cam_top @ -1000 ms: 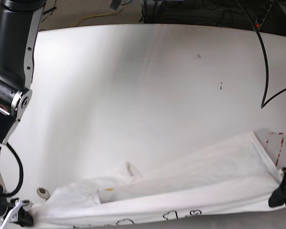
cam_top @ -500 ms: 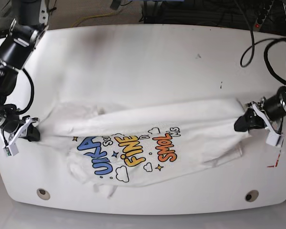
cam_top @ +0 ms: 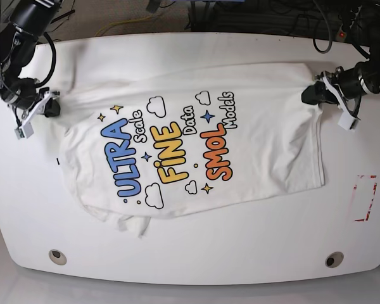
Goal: Fold the T-shirt properly
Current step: 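Lay the shirt back down flat with both grippers, then pull the shirt edge with both grippers to straighten it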
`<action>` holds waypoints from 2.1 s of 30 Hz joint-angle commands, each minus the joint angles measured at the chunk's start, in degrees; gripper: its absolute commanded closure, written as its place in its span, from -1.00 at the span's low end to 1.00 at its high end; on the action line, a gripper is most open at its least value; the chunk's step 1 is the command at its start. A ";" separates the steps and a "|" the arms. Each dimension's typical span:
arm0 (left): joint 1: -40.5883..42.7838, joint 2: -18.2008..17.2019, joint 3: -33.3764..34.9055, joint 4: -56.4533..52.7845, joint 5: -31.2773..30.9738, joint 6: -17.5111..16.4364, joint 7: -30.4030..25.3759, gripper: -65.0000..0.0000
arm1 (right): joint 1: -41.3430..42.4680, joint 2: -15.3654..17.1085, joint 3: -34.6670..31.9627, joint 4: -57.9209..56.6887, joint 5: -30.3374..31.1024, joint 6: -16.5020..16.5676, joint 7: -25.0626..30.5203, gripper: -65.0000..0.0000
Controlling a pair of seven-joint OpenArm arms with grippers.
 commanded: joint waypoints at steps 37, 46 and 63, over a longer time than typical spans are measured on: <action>-11.75 2.11 -0.67 -7.05 8.39 -0.42 2.54 0.99 | 14.05 -3.02 -1.32 -6.90 -6.95 -0.51 2.87 1.00; -16.67 4.66 -0.67 -12.86 8.30 -0.42 2.54 0.99 | 18.62 -4.60 -1.40 -10.85 -11.61 -0.51 5.95 0.55; -17.02 6.59 -0.58 -13.47 8.48 -0.42 2.46 0.99 | 3.85 -8.12 6.86 0.05 0.17 -0.08 0.23 -0.41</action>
